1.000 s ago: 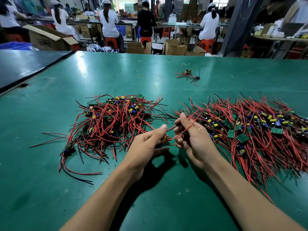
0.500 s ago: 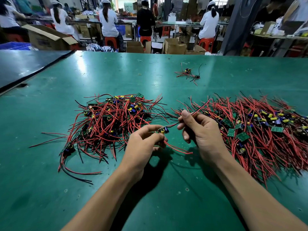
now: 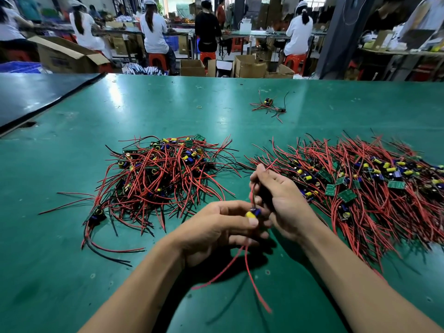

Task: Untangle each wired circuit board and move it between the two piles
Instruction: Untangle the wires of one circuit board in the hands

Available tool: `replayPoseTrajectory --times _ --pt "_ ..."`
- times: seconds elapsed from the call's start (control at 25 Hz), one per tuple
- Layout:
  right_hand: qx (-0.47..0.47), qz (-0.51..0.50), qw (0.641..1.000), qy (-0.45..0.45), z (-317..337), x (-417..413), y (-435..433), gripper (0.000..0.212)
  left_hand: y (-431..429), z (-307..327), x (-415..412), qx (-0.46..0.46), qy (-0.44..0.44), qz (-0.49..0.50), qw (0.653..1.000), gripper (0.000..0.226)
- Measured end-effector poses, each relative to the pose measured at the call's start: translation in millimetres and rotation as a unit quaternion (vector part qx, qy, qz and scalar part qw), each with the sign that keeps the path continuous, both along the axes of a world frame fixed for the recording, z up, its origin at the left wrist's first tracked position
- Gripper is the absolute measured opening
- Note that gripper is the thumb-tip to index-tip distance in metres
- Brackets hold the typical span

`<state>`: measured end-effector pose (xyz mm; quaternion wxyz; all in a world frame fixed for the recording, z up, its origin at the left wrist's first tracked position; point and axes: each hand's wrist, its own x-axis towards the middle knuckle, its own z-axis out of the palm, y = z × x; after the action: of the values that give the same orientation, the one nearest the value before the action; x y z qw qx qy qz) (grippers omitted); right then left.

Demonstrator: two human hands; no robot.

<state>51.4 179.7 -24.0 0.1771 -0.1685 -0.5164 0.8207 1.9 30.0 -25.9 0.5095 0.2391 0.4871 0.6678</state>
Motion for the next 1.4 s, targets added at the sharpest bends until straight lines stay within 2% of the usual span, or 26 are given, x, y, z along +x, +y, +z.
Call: replayPoseTrajectory --times 0.08,0.2,0.36,0.44,0.6,0.8,0.88,1.0,1.12,1.32,1.4 --pt "0.011 0.0 1.0 -0.001 -0.1 -1.0 -0.5 0.037 2.5 -1.3 1.2 0.001 0.006 0.022 1.0 0.019" --pt "0.064 0.014 0.998 -0.002 1.1 4.7 1.2 0.029 6.8 -2.4 1.1 -0.004 0.026 0.092 0.995 0.023" --pt "0.126 0.131 0.982 -0.05 -4.2 15.2 -8.4 0.028 10.1 -6.7 3.6 0.01 0.095 0.136 0.986 0.018" --pt "0.135 0.119 0.982 -0.06 -4.5 14.5 -10.5 0.028 9.9 -7.5 4.9 0.009 0.1 0.138 0.985 0.018" --pt "0.149 0.082 0.983 -0.064 -3.5 13.0 -8.2 0.032 7.6 -4.9 3.1 0.017 0.056 0.142 0.988 0.007" --pt "0.205 0.035 0.975 -0.075 -6.7 9.4 -10.0 0.032 8.8 -4.1 2.2 0.024 0.029 0.161 0.986 0.009" --pt "0.224 0.045 0.971 -0.075 -6.5 9.1 -10.0 0.032 8.2 -3.6 1.7 0.011 0.061 0.176 0.982 0.009" --pt "0.231 0.091 0.966 -0.064 -3.5 10.7 -7.6 0.033 8.2 -2.6 2.1 -0.008 0.132 0.201 0.97 0.023" --pt "0.264 0.101 0.958 -0.05 -2.7 11.8 -6.6 0.031 7.7 -3.1 3.3 -0.008 0.193 0.21 0.958 0.023" --pt "0.148 0.147 0.976 -0.059 -7.0 13.2 -12.5 0.035 6.0 -6.9 1.4 -0.019 0.21 0.18 0.961 0.024" --pt "0.169 0.159 0.971 -0.054 -7.9 12.9 -10.6 0.036 6.3 -9.2 -1.1 -0.025 0.195 0.171 0.965 0.02"
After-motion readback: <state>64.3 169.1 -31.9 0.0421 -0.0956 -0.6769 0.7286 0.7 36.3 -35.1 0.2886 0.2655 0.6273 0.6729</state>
